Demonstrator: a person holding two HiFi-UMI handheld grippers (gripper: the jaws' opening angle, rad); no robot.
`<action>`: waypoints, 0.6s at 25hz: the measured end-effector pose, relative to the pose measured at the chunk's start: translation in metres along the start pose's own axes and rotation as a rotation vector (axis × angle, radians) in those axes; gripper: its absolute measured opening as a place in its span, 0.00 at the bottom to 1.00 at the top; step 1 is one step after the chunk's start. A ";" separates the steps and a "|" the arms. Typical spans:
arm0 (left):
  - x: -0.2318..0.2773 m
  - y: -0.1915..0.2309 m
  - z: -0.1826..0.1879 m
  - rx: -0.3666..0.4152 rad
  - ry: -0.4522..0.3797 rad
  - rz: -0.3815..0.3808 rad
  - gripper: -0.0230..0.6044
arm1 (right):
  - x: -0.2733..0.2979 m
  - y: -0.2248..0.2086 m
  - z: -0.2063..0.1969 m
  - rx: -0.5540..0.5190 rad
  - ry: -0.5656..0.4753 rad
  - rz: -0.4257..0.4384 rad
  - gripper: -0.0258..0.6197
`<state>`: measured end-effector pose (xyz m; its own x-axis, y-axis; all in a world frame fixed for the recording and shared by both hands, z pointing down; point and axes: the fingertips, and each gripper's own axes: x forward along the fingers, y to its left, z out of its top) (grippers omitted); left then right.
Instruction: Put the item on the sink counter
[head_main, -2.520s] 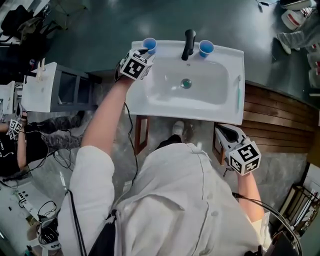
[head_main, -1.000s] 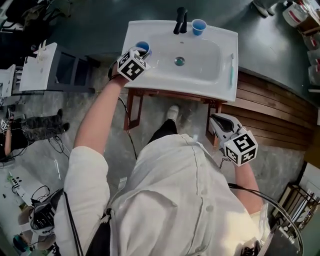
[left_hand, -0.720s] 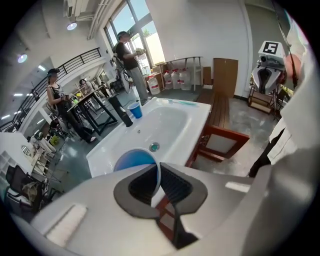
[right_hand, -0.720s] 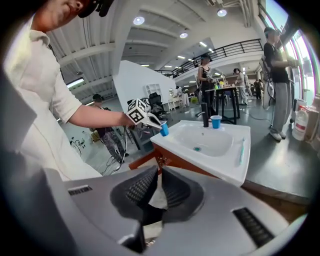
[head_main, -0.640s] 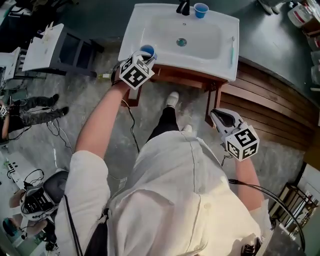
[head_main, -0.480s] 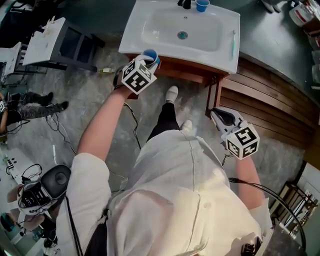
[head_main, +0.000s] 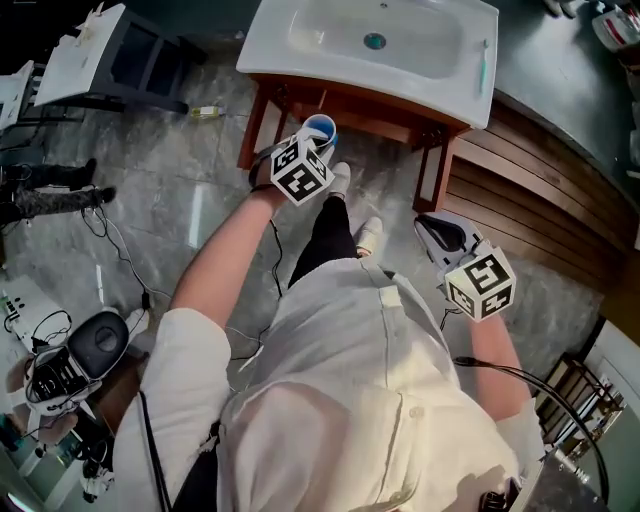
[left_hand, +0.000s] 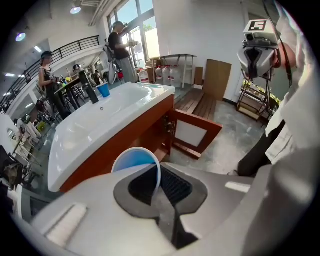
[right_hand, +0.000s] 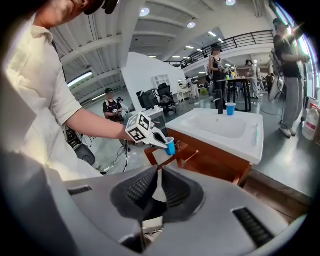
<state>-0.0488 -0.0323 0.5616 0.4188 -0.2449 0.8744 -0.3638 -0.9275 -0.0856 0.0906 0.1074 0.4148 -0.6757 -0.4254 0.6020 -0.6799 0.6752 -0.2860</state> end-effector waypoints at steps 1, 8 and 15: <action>0.011 -0.002 -0.004 -0.006 0.003 -0.003 0.07 | 0.005 -0.001 -0.001 0.001 0.007 0.004 0.08; 0.099 0.001 -0.023 0.010 0.000 0.019 0.07 | 0.043 -0.006 -0.018 -0.022 0.079 0.030 0.08; 0.182 0.036 -0.032 0.053 0.003 0.050 0.07 | 0.080 -0.020 -0.039 -0.014 0.130 0.059 0.08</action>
<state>-0.0120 -0.1010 0.7329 0.3983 -0.2908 0.8700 -0.3401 -0.9277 -0.1544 0.0618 0.0833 0.4975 -0.6710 -0.3043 0.6761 -0.6357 0.7054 -0.3134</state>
